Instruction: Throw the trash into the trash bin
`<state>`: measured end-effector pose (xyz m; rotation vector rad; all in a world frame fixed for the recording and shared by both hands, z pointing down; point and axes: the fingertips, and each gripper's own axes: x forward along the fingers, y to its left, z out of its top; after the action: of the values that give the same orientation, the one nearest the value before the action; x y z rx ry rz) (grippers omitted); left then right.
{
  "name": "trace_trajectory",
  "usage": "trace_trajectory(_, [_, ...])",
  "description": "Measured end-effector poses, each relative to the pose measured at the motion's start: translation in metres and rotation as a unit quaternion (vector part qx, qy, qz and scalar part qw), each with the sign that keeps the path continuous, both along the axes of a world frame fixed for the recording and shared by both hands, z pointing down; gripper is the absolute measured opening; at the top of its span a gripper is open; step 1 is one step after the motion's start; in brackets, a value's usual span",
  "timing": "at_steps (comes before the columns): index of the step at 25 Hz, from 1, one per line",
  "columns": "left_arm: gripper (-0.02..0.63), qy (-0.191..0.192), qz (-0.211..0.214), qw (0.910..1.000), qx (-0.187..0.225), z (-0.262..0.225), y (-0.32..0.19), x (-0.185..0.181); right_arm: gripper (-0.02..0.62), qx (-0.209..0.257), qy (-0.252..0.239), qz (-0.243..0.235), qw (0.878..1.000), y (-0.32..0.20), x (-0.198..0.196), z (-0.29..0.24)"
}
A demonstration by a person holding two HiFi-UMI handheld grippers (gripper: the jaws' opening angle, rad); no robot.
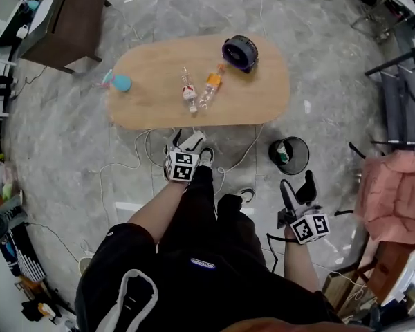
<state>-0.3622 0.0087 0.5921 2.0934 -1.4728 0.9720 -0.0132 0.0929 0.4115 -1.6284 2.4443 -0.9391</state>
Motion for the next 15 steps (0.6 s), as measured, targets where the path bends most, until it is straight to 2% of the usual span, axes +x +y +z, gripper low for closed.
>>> trace_trajectory(6, [0.351, 0.02, -0.069, 0.9974, -0.006, -0.005, -0.053, -0.058, 0.503, -0.012, -0.017, 0.005, 1.0, -0.012, -0.038, -0.019])
trace_trajectory(11, [0.35, 0.036, -0.09, 0.9953, -0.002, 0.004, -0.109, -0.076, 0.502, -0.008, 0.008, 0.023, 1.0, -0.018, -0.041, -0.03])
trace_trajectory(13, [0.348, 0.036, -0.091, 0.9952, -0.004, 0.02, -0.133, -0.077, 0.502, -0.022, 0.009, 0.039, 0.999, -0.018, -0.038, -0.017])
trace_trajectory(15, [0.348, 0.041, -0.091, 0.995, -0.013, 0.04, -0.153, -0.076, 0.502, -0.038, 0.031, 0.033, 0.998, -0.011, -0.044, -0.001])
